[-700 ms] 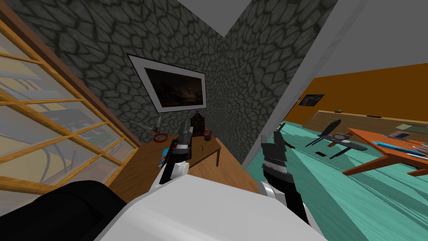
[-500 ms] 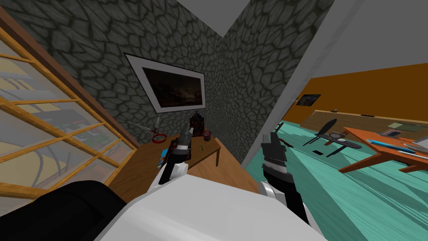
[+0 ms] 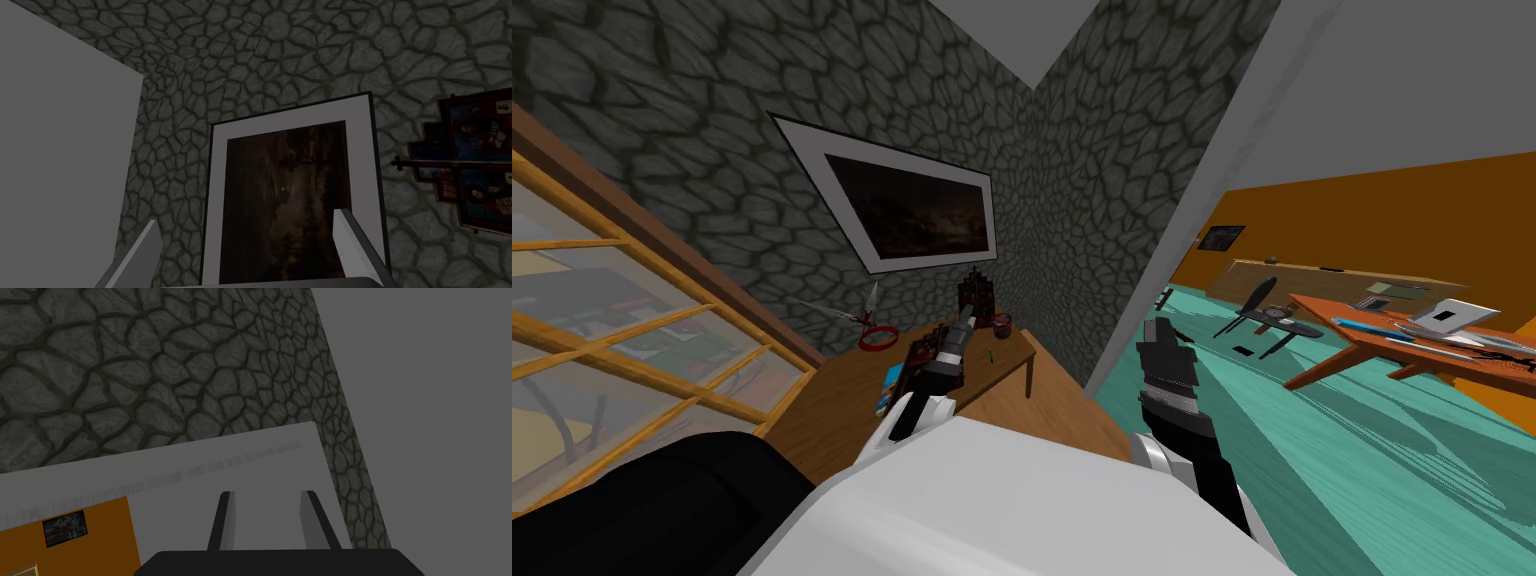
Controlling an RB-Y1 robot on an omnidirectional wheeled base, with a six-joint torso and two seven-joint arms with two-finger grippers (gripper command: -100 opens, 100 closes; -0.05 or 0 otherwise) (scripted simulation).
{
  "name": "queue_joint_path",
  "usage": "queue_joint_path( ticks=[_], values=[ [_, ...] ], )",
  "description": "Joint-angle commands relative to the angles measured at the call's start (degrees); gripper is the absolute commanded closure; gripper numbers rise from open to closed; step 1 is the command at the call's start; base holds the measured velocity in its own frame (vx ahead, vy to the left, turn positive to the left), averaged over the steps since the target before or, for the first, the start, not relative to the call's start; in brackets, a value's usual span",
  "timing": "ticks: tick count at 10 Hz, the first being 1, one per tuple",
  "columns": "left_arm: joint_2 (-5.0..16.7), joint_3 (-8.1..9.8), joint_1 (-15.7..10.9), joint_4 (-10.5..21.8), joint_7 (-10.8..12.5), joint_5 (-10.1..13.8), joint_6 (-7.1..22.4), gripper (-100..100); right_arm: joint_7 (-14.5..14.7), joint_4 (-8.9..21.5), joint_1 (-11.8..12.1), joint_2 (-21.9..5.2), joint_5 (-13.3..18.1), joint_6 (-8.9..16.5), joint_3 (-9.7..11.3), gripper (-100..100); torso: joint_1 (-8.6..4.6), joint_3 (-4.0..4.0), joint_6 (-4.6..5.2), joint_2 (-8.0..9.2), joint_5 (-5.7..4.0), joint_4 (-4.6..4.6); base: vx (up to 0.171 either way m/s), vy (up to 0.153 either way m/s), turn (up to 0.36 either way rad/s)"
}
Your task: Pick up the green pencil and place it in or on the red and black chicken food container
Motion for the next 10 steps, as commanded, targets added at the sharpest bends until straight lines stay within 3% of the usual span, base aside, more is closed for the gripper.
queue_joint_path(
  ticks=[1,2,10],
  values=[
    [0.47,-0.23,1.9,2.19,-0.98,-1.42,0.45,-100,0.0,0.0,0.0,0.0,0.0,0.0,0.0,0,0.0,0.0,0.0,0.0,0.0,0.0,0.013,0.021,-0.153],
    [0.47,-0.23,1.9,2.19,-0.98,-1.42,0.45,-100,0.0,0.0,0.0,0.0,0.0,0.0,0.0,0,-0.01,-0.01,0.01,-0.01,0.0,0.0,0.009,0.016,-0.03],
    [0.29,-0.09,6.85,11.32,-5.4,-8.45,8.11,-100,0.0,0.0,0.0,0.0,0.0,0.0,0.0,0,-0.04,0.02,-0.01,0.02,-0.01,0.01,0.009,0.016,-0.148]
  ],
)
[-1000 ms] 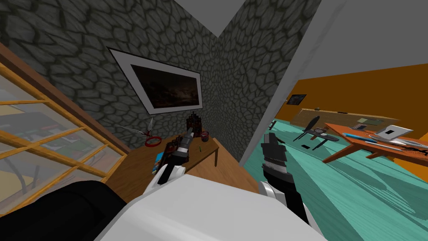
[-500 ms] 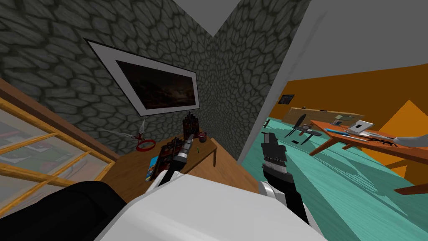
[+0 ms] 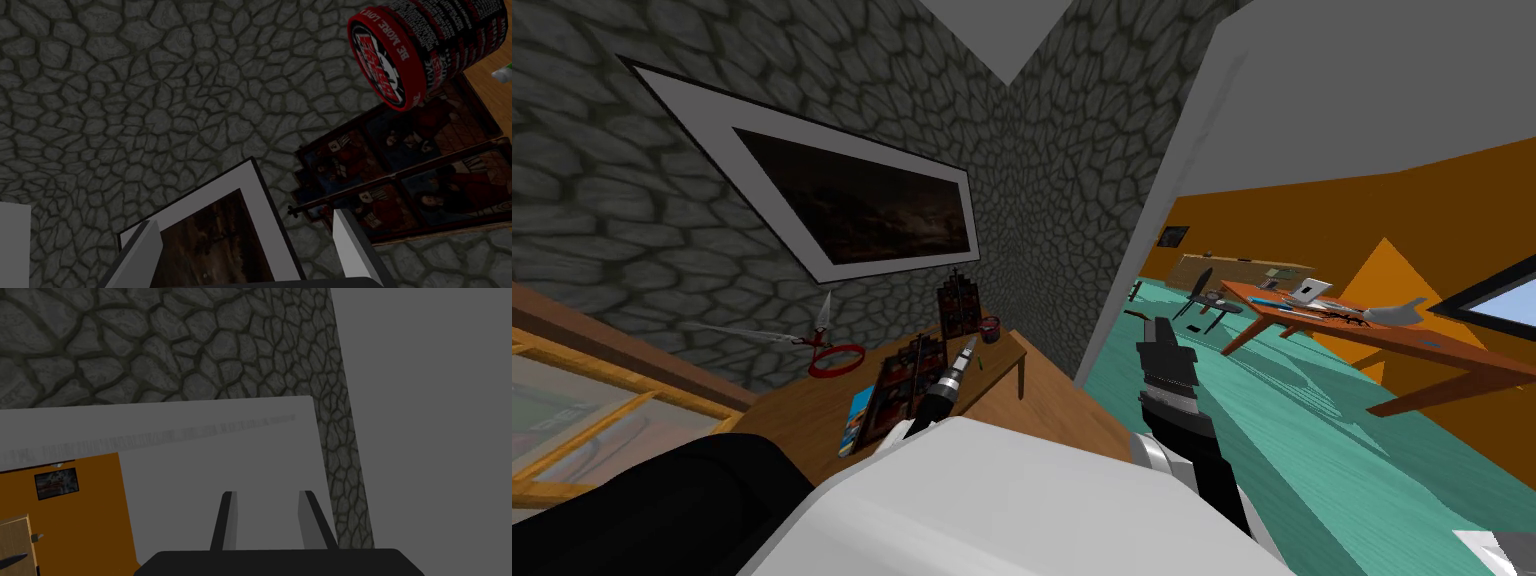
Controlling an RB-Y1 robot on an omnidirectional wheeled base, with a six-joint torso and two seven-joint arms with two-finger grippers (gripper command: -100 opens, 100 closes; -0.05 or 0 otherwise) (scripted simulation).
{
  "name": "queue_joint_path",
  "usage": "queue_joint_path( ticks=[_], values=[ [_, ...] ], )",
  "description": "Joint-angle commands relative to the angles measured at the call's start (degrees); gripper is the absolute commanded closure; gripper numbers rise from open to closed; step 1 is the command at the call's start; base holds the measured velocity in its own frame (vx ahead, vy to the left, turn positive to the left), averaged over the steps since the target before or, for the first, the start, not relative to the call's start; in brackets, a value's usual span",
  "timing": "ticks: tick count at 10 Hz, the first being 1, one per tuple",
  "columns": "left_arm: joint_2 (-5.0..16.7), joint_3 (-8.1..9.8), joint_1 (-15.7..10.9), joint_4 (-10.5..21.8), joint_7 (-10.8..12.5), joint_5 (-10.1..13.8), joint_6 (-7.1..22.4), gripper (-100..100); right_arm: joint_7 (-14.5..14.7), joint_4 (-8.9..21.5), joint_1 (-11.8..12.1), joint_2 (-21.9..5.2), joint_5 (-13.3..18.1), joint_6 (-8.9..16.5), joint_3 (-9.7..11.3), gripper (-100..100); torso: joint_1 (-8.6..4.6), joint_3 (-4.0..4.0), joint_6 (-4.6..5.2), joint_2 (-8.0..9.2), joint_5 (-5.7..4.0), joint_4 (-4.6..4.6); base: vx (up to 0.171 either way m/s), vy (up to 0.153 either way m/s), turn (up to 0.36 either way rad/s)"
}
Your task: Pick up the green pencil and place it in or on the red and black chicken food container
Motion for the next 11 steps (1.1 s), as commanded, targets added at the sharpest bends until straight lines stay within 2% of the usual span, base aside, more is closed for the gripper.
queue_joint_path(
  ticks=[1,7,11],
  values=[
    [0.41,0.29,0.91,1.77,-0.62,-1.13,1.35,-100,0.0,0.0,0.0,0.0,0.0,0.0,0.0,0,0.0,0.0,0.0,0.0,0.0,0.0,0.005,0.009,-0.145],
    [1.01,0.22,3.05,8.25,-4.33,-6.97,5.94,-100,0.0,0.0,0.01,0.0,0.0,0.0,0.0,0,-0.04,-0.02,-0.02,-0.03,-0.01,-0.01,0.011,0.004,-0.151],
    [3.27,0.56,3.69,13.41,-7.93,-12.08,8.59,-100,0.0,0.0,0.01,0.0,0.0,0.0,0.0,0,-0.05,-0.08,-0.02,-0.14,-0.02,-0.03,0.039,-0.002,-0.176]
  ],
)
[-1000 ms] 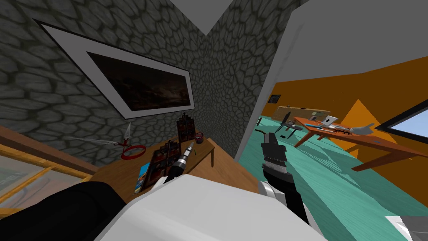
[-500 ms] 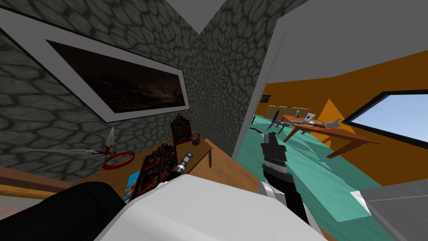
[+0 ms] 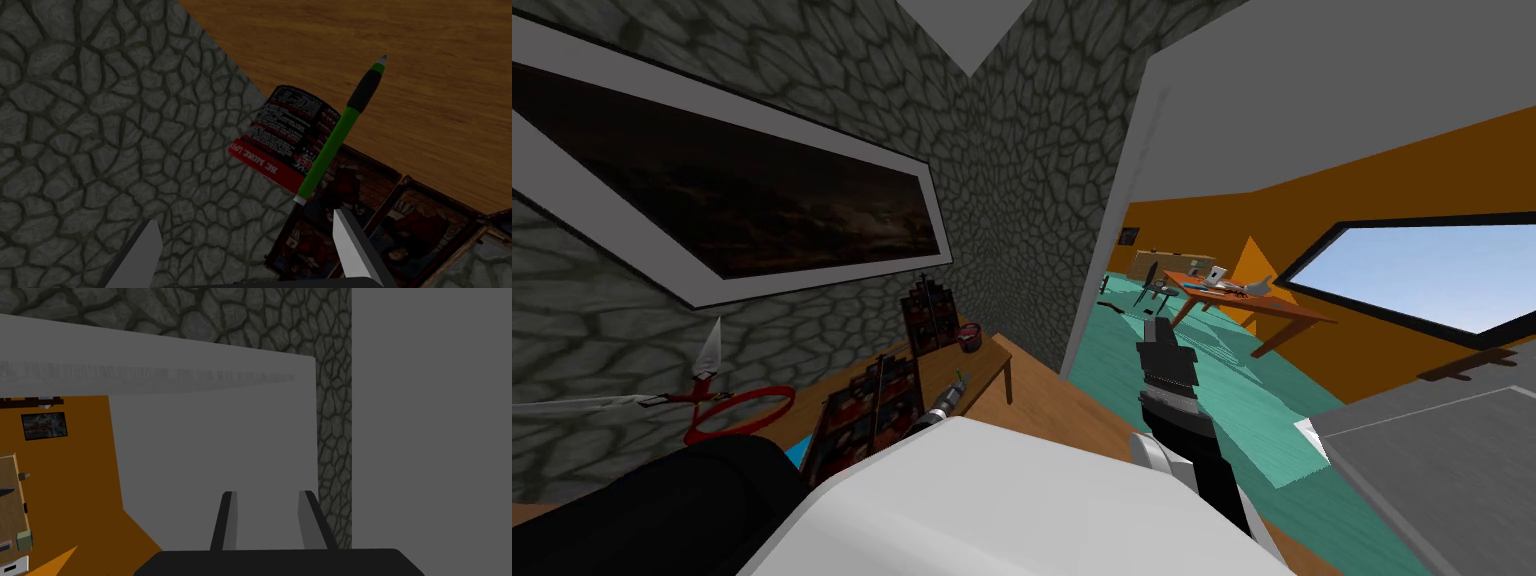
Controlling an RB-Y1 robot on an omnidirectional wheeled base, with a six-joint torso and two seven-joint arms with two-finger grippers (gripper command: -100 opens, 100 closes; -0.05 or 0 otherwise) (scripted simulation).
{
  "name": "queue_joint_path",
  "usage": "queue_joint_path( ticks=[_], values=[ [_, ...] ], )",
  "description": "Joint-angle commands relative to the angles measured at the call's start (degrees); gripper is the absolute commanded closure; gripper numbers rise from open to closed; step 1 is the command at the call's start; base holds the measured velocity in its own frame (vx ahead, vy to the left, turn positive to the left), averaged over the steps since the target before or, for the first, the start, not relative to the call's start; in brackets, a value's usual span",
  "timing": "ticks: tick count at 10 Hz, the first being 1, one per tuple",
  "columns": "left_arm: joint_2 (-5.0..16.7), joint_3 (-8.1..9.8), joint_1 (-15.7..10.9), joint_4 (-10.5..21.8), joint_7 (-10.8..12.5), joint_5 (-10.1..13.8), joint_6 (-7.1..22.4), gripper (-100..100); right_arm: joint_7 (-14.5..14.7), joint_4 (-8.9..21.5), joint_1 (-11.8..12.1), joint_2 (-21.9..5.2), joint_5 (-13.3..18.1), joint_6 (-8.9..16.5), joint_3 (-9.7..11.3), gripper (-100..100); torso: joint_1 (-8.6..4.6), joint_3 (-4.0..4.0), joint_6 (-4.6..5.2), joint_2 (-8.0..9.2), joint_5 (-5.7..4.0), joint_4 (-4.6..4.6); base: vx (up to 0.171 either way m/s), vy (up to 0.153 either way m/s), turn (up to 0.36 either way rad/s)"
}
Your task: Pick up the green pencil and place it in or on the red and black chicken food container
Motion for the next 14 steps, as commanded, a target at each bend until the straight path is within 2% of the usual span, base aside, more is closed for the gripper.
queue_joint_path(
  ticks=[1,8,9,11,12,13,14],
  values=[
    [1.13,0.21,0.38,1.68,-1.38,-1.83,0.95,-100,0.0,0.0,0.0,0.0,0.0,0.0,0.0,0,0.0,0.0,0.0,0.0,0.0,0.0,0.048,0.002,-0.117],
    [6.1,1.38,0.47,9.73,-7.57,-9.84,3.94,-100,0.0,0.0,0.0,0.0,0.0,0.0,0.0,0,0.0,-0.02,-0.01,-0.03,0.0,-0.01,0.056,0.008,-0.134],
    [7.08,1.71,0.39,11.54,-9.03,-11.64,4.49,-100,0.0,0.0,0.0,0.0,0.0,0.0,0.0,0,-0.01,-0.02,-0.01,-0.03,0.0,-0.01,0.084,0.015,-0.22],
    [7.96,2.04,0.28,13.23,-10.42,-13.33,4.96,-100,0.0,0.0,0.01,0.0,0.0,0.0,0.0,0,0.03,-0.06,-0.02,-0.1,0.01,-0.03,0.068,0.013,-0.113],
    [7.65,1.92,0.29,12.64,-9.84,-12.69,4.71,-100,0.0,0.0,0.01,0.0,0.0,0.0,0.0,0,-0.02,-0.04,-0.02,-0.06,0.0,-0.02,0.025,0.002,-0.011],
    [7.73,1.93,0.25,12.74,-10.01,-12.79,4.84,0,0.0,0.0,0.01,0.0,0.0,0.0,0.0,0,-0.06,0.02,-0.03,0.04,-0.01,0.0,0.005,0.001,0.002],
    [7.54,2.25,-1.23,14.47,-10.09,-12.82,4.48,-100,0.0,0.0,0.0,0.0,0.0,0.0,0.0,0,-0.07,0.06,-0.03,0.12,-0.01,0.02,0.0,0.0,0.0]
  ],
)
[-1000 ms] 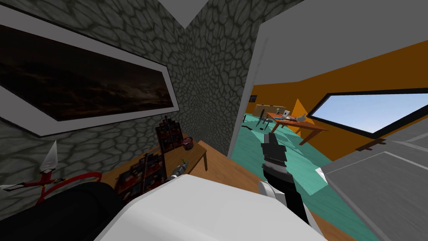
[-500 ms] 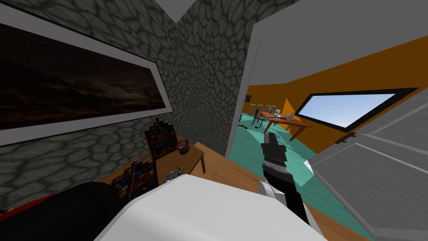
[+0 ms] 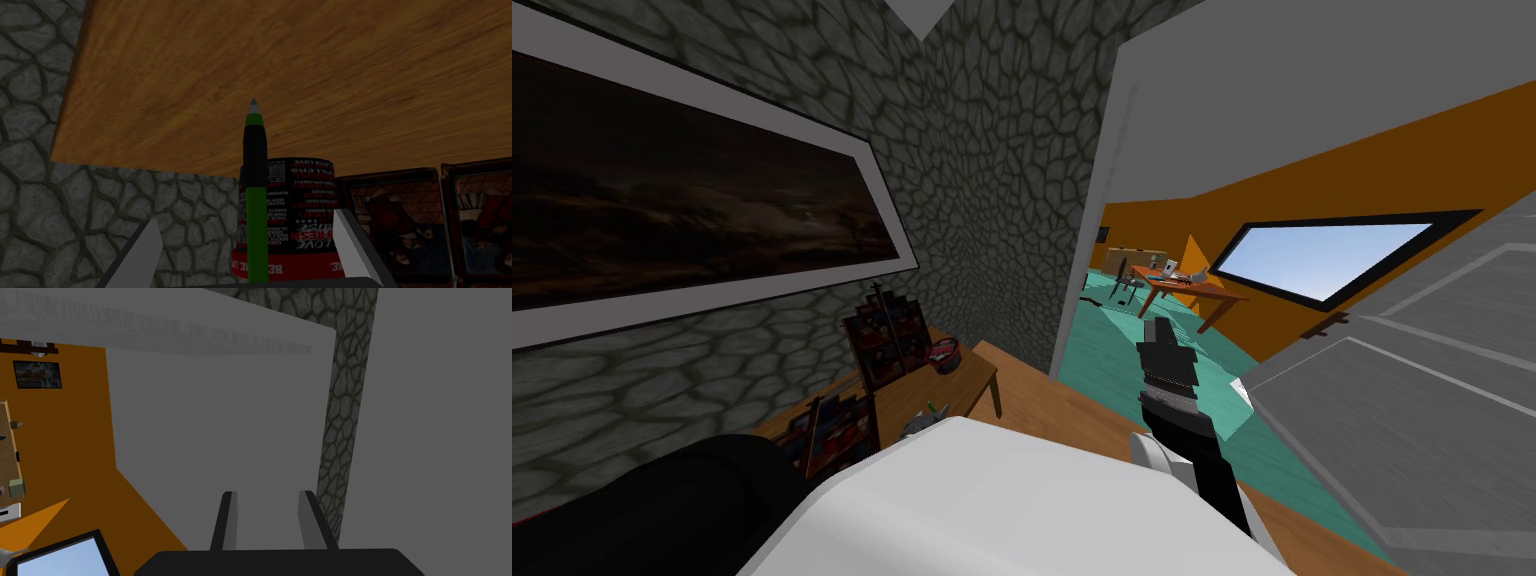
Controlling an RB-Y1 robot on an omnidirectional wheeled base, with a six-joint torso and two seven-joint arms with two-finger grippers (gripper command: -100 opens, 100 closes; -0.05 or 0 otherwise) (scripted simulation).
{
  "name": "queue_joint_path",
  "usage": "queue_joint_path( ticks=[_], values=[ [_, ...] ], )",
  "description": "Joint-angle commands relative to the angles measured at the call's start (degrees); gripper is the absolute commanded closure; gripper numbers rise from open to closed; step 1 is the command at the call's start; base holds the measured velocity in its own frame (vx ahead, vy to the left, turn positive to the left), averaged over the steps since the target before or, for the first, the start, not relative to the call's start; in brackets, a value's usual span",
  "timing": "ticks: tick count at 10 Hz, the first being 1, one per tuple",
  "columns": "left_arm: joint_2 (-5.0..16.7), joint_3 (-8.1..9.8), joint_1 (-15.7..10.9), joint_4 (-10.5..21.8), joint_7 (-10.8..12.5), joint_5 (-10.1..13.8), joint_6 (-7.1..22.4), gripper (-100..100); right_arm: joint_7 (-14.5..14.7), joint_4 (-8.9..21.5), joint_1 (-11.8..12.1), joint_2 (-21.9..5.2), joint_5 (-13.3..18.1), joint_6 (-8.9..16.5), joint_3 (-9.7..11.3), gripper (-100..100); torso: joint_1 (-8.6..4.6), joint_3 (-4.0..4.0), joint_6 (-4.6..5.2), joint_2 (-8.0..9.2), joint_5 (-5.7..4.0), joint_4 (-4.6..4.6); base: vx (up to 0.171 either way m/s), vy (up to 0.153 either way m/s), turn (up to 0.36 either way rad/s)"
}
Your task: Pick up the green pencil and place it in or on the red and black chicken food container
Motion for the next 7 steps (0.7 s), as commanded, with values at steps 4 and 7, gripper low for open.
queue_joint_path(
  ticks=[4,7],
  values=[
    [-0.44,0.69,-2.82,3.39,-0.22,-0.13,-0.77,-100,0.0,0.0,0.0,0.0,0.0,0.0,0.0,0,0.02,0.01,0.0,0.01,0.0,0.0,0.003,0.005,-0.008],
    [-0.42,0.77,-2.9,3.51,-0.28,-0.18,-0.78,100,0.0,0.0,0.0,0.0,0.0,0.0,0.0,0,-0.02,0.02,0.01,0.03,0.04,0.01,0.0,0.0,0.0]
  ],
)
